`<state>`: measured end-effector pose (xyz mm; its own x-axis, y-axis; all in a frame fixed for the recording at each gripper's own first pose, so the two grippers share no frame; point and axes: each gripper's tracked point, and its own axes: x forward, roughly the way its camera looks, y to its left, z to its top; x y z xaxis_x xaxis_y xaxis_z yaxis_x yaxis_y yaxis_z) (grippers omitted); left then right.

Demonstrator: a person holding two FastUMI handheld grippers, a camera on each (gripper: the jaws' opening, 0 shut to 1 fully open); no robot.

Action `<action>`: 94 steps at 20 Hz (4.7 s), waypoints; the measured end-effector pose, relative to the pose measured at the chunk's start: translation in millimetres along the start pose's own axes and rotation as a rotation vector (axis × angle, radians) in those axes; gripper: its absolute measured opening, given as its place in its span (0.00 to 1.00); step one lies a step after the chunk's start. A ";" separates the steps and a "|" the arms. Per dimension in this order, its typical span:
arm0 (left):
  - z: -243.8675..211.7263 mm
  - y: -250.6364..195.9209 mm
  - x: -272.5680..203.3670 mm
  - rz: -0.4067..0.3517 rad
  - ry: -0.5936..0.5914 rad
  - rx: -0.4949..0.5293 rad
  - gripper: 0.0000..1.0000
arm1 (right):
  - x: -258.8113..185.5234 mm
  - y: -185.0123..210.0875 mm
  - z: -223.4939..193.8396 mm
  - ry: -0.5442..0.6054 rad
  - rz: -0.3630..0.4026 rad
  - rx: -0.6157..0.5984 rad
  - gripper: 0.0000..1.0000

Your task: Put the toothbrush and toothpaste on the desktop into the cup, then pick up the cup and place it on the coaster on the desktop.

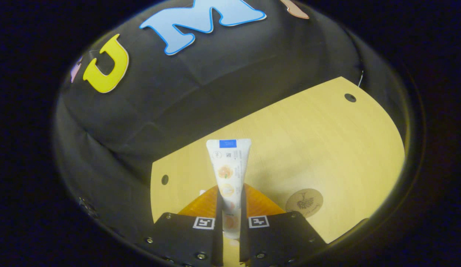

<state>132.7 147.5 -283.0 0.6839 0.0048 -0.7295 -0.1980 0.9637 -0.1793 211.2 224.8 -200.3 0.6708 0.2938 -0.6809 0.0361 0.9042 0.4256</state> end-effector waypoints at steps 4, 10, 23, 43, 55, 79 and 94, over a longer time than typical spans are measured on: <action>-10.9 25.6 -9.5 0.032 0.015 -0.006 0.49 | 16.9 6.7 -6.6 -0.083 -0.002 0.012 0.18; -30.1 38.9 -9.9 0.049 0.041 -0.012 0.49 | 33.3 2.9 -20.1 -0.207 -0.029 -0.041 0.18; -39.8 1.9 -6.6 -0.002 0.062 0.029 0.49 | 15.4 6.4 -49.4 -0.202 0.033 -0.078 0.53; -44.9 -149.1 21.7 -0.187 0.129 0.237 0.50 | -85.3 -130.0 26.0 -0.389 -0.060 0.084 0.77; -52.6 -168.8 72.7 -0.128 0.237 0.315 0.51 | -104.0 -208.1 29.7 -0.413 -0.160 0.167 0.77; -61.2 -166.5 113.2 -0.086 0.293 0.251 0.27 | -76.9 -231.8 29.6 -0.334 -0.199 0.186 0.77; -64.0 -244.2 91.8 -0.173 0.260 0.364 0.27 | -98.7 -253.7 34.0 -0.351 -0.211 0.206 0.77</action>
<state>198.9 -104.5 -348.5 0.4777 -0.1865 -0.8585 0.1936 0.9755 -0.1042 161.0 -44.1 -220.8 0.8420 -0.0449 -0.5375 0.3214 0.8420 0.4332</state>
